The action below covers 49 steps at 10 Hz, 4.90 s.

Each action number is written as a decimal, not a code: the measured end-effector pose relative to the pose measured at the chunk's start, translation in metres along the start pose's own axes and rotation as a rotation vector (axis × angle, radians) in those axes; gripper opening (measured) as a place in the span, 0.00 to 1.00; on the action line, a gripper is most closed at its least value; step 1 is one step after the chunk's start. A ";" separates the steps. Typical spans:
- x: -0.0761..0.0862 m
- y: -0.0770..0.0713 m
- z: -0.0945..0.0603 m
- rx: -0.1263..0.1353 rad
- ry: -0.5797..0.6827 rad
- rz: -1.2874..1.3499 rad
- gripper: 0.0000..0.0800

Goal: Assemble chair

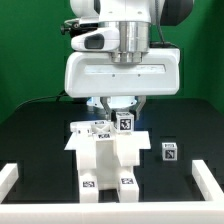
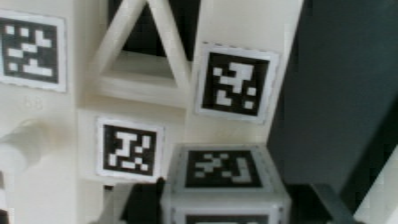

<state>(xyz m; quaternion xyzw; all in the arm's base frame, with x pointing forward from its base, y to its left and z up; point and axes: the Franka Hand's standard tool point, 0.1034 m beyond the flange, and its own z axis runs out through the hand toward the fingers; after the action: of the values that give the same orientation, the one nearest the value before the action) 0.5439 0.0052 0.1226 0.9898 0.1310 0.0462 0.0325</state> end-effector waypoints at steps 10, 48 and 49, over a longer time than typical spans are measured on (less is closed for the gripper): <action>0.000 0.000 0.000 0.000 0.000 0.000 0.81; 0.007 0.003 0.002 0.112 0.003 0.825 0.81; 0.007 0.002 0.003 0.111 0.004 0.775 0.81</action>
Offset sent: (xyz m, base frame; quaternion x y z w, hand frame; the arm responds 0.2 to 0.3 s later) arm 0.0000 0.0000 0.0000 0.0000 0.0000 0.0000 1.0000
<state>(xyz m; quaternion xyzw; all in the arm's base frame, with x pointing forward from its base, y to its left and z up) 0.5513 0.0049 0.1208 0.9661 -0.2500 0.0499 -0.0412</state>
